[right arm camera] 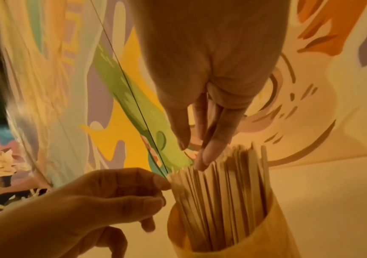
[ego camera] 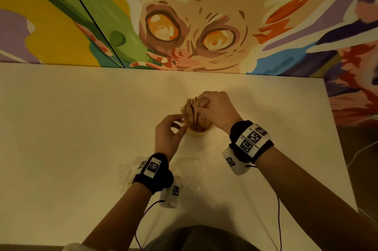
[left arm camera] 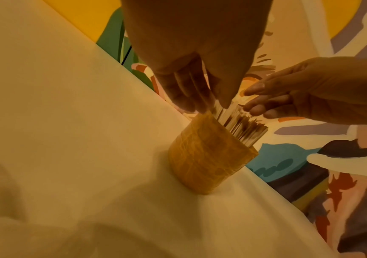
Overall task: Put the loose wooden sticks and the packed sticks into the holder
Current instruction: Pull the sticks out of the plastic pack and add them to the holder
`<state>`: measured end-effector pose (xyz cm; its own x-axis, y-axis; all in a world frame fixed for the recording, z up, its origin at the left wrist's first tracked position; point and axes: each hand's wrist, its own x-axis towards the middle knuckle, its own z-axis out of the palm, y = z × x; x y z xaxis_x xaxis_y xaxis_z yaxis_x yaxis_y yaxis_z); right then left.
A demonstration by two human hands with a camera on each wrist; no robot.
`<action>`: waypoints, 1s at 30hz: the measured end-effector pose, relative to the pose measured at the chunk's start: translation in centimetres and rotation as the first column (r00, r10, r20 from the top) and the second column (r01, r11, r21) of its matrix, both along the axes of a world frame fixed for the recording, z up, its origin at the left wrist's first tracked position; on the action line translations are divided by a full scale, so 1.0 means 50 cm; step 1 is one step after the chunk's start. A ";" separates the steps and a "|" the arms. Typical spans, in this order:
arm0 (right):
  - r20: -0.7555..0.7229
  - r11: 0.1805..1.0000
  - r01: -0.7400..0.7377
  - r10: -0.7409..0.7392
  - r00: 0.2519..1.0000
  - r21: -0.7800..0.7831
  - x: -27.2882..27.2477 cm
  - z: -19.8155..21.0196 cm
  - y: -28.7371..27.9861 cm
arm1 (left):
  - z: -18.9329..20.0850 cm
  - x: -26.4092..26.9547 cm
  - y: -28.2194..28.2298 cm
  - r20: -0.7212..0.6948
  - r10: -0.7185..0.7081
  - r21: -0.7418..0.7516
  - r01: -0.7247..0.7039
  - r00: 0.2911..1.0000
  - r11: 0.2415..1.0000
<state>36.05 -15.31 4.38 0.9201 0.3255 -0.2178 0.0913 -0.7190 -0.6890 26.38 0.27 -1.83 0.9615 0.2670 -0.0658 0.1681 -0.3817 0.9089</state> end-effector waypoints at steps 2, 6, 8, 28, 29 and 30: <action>0.025 0.997 0.040 -0.042 0.999 0.067 -0.003 0.011 -0.015 | 0.008 0.010 0.000 0.049 0.008 0.056 -0.011 0.999 0.998; 0.089 0.992 0.075 -0.084 0.992 0.101 -0.026 0.010 -0.045 | 0.019 0.043 -0.003 0.021 0.073 0.020 -0.073 0.997 0.997; 0.061 0.989 0.096 -0.103 0.993 0.114 -0.045 0.001 -0.058 | 0.026 0.056 -0.004 -0.007 0.084 0.009 -0.084 0.996 0.996; -0.792 0.787 0.516 -0.059 0.608 0.338 -0.378 -0.198 -0.059 | -0.098 -0.333 0.254 -0.548 0.315 0.336 -0.141 0.775 0.931; -0.810 0.782 0.527 -0.049 0.584 0.333 -0.381 -0.197 -0.051 | -0.090 -0.339 0.240 -0.552 0.301 0.296 -0.155 0.778 0.942; -0.823 0.782 0.533 -0.046 0.566 0.323 -0.383 -0.193 -0.044 | -0.082 -0.342 0.223 -0.563 0.281 0.264 -0.153 0.777 0.952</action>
